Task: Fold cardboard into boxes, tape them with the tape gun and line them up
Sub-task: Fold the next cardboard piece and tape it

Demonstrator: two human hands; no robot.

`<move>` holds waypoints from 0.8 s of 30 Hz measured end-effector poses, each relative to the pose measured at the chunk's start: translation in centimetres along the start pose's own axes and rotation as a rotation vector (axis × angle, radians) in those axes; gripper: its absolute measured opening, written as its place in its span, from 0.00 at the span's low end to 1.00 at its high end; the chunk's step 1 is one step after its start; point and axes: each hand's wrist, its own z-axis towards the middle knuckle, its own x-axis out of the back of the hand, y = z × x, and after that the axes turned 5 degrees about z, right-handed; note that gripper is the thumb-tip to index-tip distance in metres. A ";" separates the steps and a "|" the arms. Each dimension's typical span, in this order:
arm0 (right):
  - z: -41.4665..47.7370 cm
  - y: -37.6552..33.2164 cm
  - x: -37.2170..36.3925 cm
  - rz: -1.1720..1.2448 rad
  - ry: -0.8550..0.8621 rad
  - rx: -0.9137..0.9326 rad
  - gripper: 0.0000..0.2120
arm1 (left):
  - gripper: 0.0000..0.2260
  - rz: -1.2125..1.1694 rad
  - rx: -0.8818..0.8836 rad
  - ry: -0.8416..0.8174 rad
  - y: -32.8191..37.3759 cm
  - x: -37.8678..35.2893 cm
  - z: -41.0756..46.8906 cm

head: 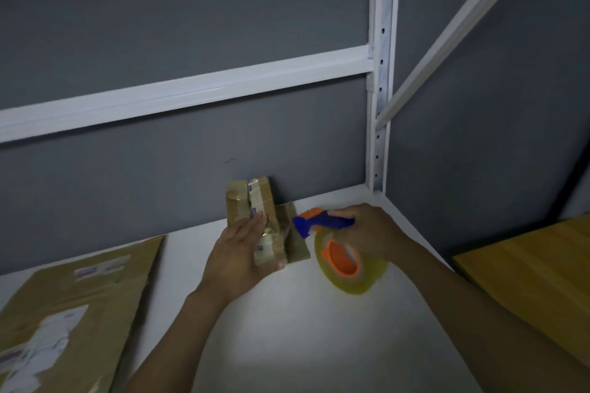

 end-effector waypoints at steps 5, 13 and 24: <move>0.5 3.5 0.7 0.620 0.018 -0.231 0.16 | 0.40 0.018 0.019 0.080 -1.2 1.1 1.2; 3.3 5.4 -1.4 -0.123 0.119 -0.225 0.12 | 0.42 -0.055 -0.085 0.044 -3.4 -0.9 0.9; 6.1 -2.2 -9.3 0.993 -0.187 -0.392 0.15 | 0.43 -0.092 -0.138 0.105 -4.4 -1.4 0.7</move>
